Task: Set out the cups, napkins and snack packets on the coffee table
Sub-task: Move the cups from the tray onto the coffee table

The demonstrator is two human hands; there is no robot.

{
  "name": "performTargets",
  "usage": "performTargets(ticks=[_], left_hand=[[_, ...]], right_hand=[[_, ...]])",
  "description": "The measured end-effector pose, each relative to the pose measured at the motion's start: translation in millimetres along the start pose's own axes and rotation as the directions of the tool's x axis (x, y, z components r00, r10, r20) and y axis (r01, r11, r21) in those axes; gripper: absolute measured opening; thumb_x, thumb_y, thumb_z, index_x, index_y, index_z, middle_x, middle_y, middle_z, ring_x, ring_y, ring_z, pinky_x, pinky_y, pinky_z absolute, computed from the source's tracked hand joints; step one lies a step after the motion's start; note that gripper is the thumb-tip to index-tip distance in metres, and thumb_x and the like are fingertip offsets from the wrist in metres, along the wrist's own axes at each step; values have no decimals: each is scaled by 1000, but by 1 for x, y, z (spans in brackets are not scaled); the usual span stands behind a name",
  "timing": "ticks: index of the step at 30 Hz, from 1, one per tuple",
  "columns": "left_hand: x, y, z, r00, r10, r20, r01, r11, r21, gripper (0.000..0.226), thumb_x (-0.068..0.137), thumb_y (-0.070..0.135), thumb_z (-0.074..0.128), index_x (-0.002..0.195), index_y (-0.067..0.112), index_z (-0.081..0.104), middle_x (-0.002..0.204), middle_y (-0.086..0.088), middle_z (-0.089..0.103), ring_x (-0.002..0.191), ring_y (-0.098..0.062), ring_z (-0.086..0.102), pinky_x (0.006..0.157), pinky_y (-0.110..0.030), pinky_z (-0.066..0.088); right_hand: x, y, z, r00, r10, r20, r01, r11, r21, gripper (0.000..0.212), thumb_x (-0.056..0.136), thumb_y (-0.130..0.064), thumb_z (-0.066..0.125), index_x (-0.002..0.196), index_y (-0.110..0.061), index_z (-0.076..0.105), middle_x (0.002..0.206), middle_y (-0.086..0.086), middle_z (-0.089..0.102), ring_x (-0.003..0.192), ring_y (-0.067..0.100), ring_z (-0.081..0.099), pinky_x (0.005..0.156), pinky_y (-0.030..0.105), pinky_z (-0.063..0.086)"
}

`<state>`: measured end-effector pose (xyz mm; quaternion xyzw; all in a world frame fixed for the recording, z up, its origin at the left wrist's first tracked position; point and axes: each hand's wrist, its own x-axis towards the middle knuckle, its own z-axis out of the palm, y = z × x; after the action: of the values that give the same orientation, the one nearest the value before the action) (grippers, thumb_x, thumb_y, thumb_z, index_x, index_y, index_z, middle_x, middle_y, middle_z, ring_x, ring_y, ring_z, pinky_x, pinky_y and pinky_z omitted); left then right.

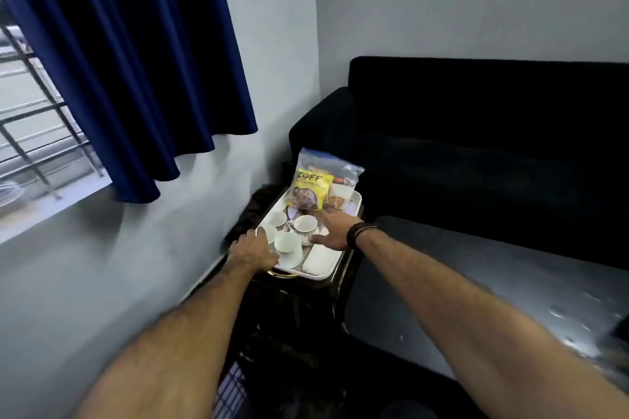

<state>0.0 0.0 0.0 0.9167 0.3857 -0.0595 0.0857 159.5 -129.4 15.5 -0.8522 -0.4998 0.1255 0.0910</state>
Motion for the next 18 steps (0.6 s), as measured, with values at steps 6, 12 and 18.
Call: performTargets(ticks=[6, 12, 18], left_hand=[[25, -7, 22, 995, -100, 16, 101, 985, -140, 69, 88, 41, 59, 142, 8, 33, 145, -16, 42, 135, -34, 43, 108, -42, 40], [63, -4, 33, 979, -196, 58, 204, 957, -206, 76, 82, 42, 63, 145, 15, 29, 146, -14, 42, 133, -34, 45, 105, -44, 40], [92, -4, 36, 971, -206, 125, 225, 960, -166, 86, 72, 29, 73, 146, 29, 30, 141, -13, 46, 129, -33, 50, 99, -42, 45]], right_hand=[[47, -28, 49, 996, -23, 90, 25, 999, -26, 81, 86, -51, 61, 150, -17, 25, 146, 16, 41, 133, 36, 43, 100, 45, 42], [75, -28, 81, 998, 20, 58, -22, 1000, 23, 83, 80, -51, 67, 147, -20, 28, 137, 18, 45, 124, 40, 49, 95, 47, 46], [93, -30, 94, 993, 45, 106, -53, 995, 81, 83, 74, -51, 75, 139, -19, 34, 130, 16, 51, 115, 39, 58, 86, 45, 50]])
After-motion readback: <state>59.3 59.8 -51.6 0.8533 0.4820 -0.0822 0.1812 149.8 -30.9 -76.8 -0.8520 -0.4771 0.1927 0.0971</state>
